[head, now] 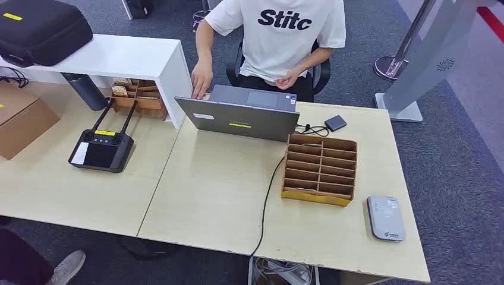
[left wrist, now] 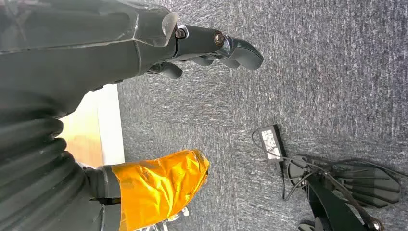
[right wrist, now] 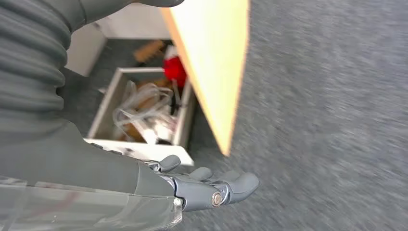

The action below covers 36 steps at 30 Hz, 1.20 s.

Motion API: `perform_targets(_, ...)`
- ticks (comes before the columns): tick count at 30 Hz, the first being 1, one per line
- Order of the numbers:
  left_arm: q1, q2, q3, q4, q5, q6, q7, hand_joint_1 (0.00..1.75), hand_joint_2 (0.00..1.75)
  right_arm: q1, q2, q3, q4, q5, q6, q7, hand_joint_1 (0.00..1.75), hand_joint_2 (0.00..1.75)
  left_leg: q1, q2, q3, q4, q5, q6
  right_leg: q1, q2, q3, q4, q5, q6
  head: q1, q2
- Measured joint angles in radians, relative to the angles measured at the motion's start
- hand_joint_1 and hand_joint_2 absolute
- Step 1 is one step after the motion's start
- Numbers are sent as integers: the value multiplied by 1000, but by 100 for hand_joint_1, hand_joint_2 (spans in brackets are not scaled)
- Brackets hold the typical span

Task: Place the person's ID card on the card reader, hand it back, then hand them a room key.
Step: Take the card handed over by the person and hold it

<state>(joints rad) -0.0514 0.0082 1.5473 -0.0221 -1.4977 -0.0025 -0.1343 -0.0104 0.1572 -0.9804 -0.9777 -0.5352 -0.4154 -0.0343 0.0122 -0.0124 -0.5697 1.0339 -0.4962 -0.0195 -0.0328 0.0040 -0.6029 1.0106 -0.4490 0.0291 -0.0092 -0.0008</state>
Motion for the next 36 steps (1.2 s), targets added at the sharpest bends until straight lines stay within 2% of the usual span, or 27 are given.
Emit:
perform_targets(7, 0, -3, 0, 0, 0, 5, -2, 0, 175, 5, 39, -2, -167, 47, -89, -54, 0, 175, 0, 0, 0, 0, 0, 0, 0, 0, 0, 0, 0, 0, 0, 0)
perform_targets(11, 0, -4, 0, 0, 0, 17, -13, 0, 175, 19, 60, 22, -315, 68, -106, -160, 0, 175, 0, 0, 0, 0, 0, 0, 0, 0, 0, 0, 0, 0, 0, 0)
perform_targets(14, 0, -4, 0, 0, 0, 23, -15, 0, 175, 35, 58, 86, -446, 108, -99, -278, 0, 175, 0, 1, 0, 0, 0, 0, 0, 0, 0, 0, 0, 0, 0, 0)
perform_targets(18, 1, -8, 0, 0, 0, 20, -14, 0, 175, 63, 36, 201, -603, 187, -114, -380, 0, 175, -1, 0, 0, 0, 0, 0, -1, 0, 0, 0, 0, 0, 0, 0)
perform_targets(22, 4, -11, 0, 0, 0, 11, -20, 0, 175, 119, -4, 336, -776, 342, -165, -506, 0, 175, -1, 0, 0, 0, 0, 0, -1, 0, 0, 0, 0, 0, 0, 0)
perform_targets(25, 3, -14, 0, 0, 0, 3, -34, 0, 175, 153, -55, 456, -894, 441, -183, -515, 0, 175, -1, 0, 0, 0, 0, 0, -1, 0, 0, 0, 0, 0, 0, 0)
perform_targets(29, 3, -18, 0, 0, 0, 1, -44, 0, 175, 169, -116, 576, -986, 465, -169, -491, 0, 175, -1, 0, 0, 0, 0, 0, -1, 0, 0, 0, 0, 0, 0, 0)
perform_targets(36, 3, -22, 0, 0, 0, 0, -45, 0, 175, 184, -160, 650, -1042, 464, -168, -489, 0, 175, -1, 0, 0, 0, 0, 1, -1, 0, 0, 0, 0, 0, 0, 0)
